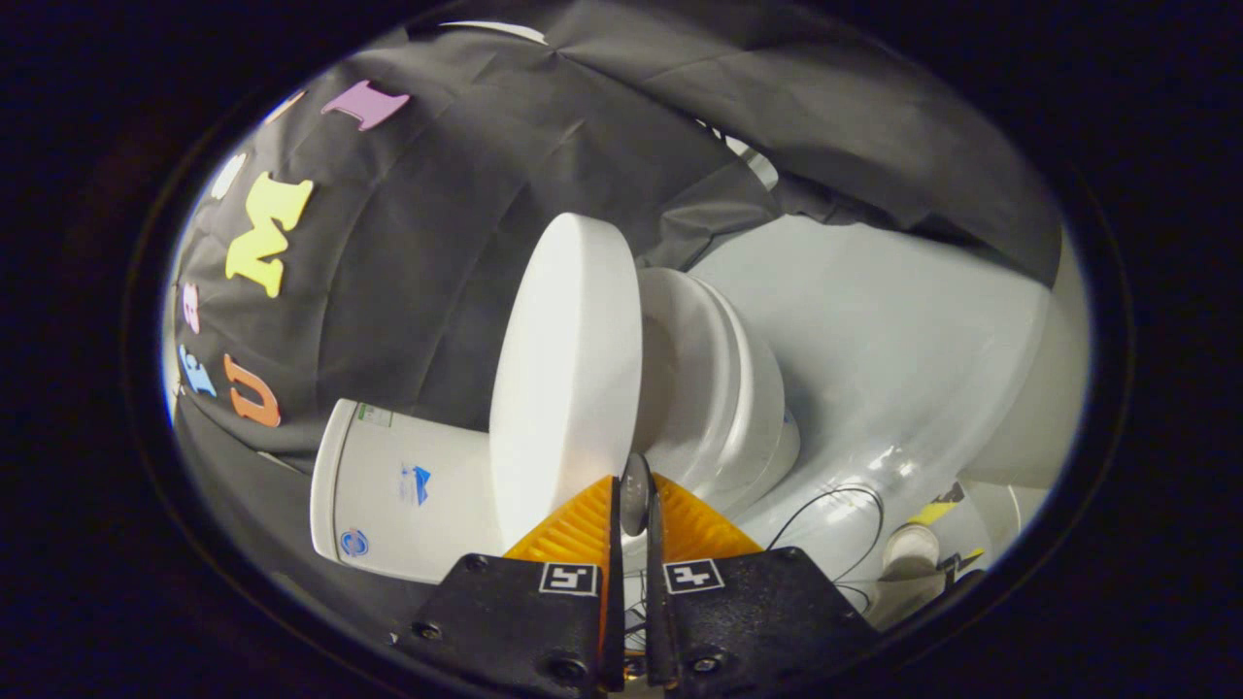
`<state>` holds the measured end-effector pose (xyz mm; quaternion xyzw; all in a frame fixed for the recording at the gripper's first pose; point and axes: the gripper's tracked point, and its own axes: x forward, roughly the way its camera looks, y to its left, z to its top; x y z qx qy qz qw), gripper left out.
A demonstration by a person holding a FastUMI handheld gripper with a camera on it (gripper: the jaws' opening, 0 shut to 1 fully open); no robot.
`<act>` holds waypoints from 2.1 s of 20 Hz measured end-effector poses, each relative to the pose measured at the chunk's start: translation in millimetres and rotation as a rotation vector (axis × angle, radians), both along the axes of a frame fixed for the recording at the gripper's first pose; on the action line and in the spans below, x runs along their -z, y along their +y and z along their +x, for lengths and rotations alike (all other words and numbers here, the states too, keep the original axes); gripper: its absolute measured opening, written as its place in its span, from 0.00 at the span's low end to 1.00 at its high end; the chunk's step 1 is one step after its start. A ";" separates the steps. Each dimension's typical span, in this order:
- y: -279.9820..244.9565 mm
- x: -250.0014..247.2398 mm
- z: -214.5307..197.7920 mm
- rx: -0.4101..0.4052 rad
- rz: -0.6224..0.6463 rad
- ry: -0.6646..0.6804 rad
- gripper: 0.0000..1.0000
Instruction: Open the toilet lid.
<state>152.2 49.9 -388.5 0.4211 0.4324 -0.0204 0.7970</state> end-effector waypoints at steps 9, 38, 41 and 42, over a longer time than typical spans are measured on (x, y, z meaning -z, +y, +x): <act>22.6 -47.6 4.1 -0.070 -0.083 -0.063 0.12; 79.6 -117.9 9.8 -0.146 -0.313 -0.103 0.12; 85.3 -123.1 8.7 -0.153 -0.327 -0.111 0.12; 88.6 -125.8 10.2 -0.154 -0.330 -0.112 0.12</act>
